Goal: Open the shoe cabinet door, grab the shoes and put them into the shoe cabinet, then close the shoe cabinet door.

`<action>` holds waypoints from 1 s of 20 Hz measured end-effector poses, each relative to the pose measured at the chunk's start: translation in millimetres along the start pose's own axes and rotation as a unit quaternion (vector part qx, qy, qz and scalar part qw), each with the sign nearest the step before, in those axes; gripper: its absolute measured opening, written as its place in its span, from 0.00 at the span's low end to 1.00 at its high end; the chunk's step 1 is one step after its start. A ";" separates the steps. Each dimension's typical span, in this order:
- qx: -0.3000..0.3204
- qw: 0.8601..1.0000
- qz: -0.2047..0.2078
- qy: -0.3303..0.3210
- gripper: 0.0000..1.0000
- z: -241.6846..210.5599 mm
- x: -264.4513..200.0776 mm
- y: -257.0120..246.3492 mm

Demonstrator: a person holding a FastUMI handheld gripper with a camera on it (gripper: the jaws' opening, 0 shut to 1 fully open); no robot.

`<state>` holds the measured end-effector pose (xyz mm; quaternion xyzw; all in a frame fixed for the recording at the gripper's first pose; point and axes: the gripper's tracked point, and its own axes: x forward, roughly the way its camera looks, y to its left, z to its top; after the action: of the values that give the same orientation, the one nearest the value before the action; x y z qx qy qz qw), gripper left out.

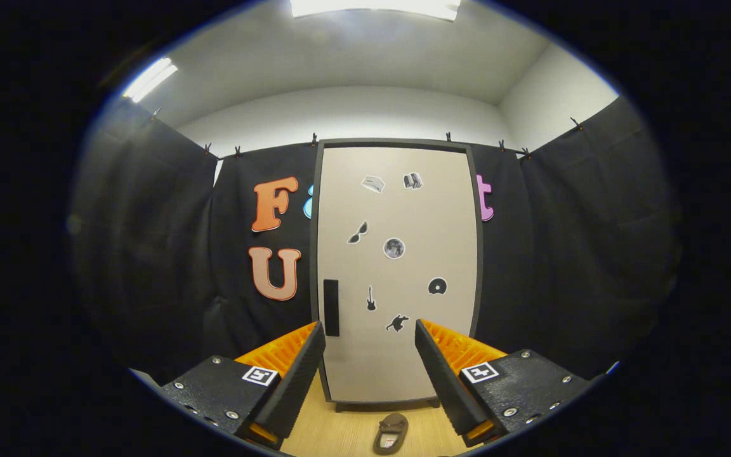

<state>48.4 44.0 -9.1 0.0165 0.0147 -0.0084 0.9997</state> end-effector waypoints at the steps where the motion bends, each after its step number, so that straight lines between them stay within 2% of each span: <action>1: 0.001 1.000 -0.002 0.001 0.90 -1.1 4.6 3.7; 10: 0.002 1.000 -0.024 0.006 0.90 -10.8 41.2 28.3; 20: 0.001 1.000 0.013 0.021 0.90 -34.0 126.2 56.3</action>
<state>174.5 99.3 -44.9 0.0181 0.0352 0.0048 0.9992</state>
